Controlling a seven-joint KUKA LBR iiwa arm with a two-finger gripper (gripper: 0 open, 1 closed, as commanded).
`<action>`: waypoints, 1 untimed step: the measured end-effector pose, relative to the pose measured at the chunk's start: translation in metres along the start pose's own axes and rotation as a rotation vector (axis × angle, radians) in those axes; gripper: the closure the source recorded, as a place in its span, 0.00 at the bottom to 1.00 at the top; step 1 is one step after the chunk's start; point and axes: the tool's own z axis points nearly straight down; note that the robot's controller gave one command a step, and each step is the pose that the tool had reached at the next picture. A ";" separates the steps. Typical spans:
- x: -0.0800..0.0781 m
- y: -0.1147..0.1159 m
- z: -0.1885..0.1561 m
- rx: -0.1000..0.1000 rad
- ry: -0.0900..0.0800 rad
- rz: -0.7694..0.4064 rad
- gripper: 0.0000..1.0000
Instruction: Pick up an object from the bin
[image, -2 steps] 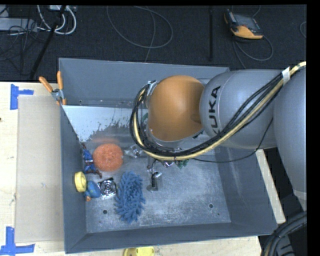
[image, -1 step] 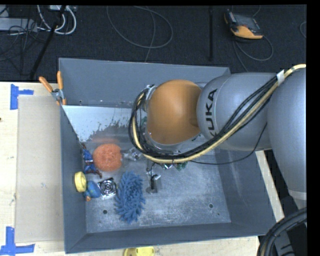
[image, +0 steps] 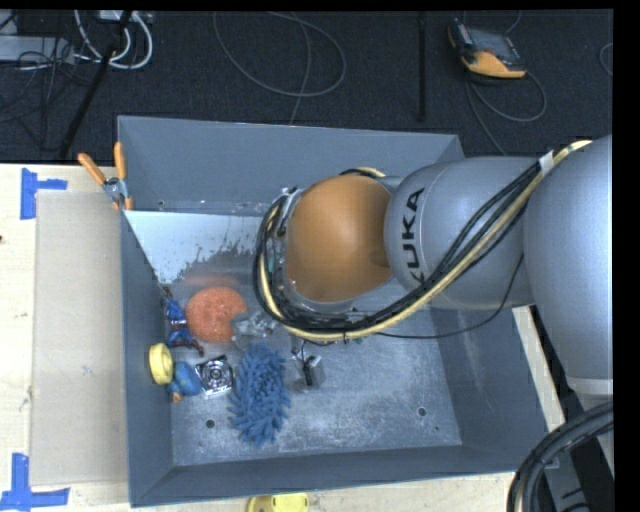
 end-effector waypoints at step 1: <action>-0.072 0.068 0.027 0.004 0.010 0.004 1.00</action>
Offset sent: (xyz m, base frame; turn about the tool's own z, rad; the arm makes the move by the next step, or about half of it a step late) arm 0.0000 0.0000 0.0000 0.0000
